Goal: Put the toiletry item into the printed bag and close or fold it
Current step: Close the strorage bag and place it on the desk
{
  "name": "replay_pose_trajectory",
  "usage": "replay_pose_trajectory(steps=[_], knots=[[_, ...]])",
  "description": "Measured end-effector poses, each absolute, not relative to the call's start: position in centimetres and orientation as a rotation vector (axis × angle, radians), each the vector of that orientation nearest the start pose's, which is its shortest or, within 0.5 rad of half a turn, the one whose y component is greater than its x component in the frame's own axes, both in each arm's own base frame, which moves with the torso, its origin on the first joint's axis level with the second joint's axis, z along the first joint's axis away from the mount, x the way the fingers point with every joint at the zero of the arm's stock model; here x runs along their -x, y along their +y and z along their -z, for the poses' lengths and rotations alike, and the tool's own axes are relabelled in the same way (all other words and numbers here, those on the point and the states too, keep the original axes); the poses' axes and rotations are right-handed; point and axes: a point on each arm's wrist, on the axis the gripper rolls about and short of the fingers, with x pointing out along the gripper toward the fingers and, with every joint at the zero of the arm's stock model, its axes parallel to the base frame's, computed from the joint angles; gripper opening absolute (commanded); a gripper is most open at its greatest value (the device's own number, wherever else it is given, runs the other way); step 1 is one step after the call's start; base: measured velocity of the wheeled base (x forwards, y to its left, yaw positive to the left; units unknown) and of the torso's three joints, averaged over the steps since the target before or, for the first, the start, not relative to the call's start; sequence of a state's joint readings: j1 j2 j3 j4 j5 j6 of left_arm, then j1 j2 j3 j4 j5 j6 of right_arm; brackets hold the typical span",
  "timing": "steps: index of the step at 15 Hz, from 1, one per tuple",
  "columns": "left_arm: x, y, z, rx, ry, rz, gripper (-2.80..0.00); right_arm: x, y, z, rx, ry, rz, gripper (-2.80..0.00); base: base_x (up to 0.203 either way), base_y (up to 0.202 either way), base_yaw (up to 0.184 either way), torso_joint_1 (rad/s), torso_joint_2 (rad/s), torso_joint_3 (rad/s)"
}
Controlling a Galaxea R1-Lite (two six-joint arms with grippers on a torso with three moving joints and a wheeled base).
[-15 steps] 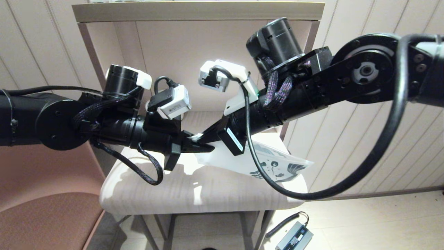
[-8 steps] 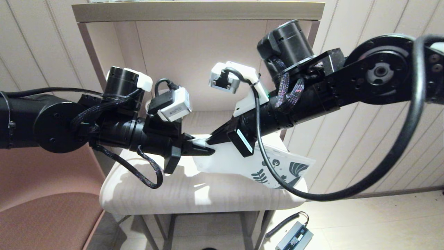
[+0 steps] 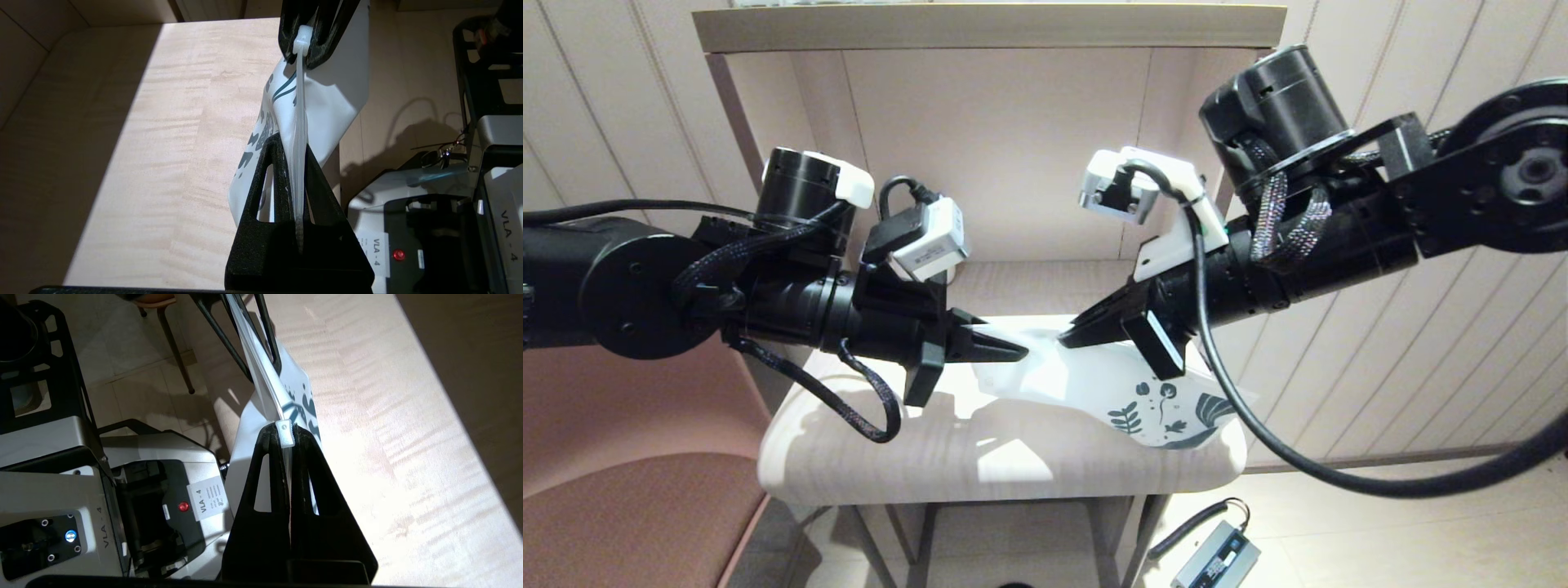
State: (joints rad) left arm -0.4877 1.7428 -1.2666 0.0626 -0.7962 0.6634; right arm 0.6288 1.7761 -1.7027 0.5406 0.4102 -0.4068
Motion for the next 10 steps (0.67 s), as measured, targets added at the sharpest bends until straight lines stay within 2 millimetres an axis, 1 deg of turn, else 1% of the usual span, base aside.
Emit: replay_pose_trajectory(steps=[4,6,10], knots=[[-27.4,-16.3,-23.9,-0.466,0.121,1.380,-2.80,-24.4,17.4,-29.5,0.416,0.444,-1.089,-2.80,0.000,0.000,0.000,0.000,0.00,0.000],[-27.0,-16.1,-24.1,-0.465,0.127,1.381,-2.80,-23.8,16.5,-29.5,0.411,0.426,-1.075,-2.80,0.000,0.000,0.000,0.000,0.00,0.000],[-26.5,-15.9,-24.7,-0.468,0.112,1.378,-2.80,-22.2,14.6,-29.0,0.403,0.445,-1.054,-2.80,0.000,0.000,0.000,0.000,0.00,0.000]])
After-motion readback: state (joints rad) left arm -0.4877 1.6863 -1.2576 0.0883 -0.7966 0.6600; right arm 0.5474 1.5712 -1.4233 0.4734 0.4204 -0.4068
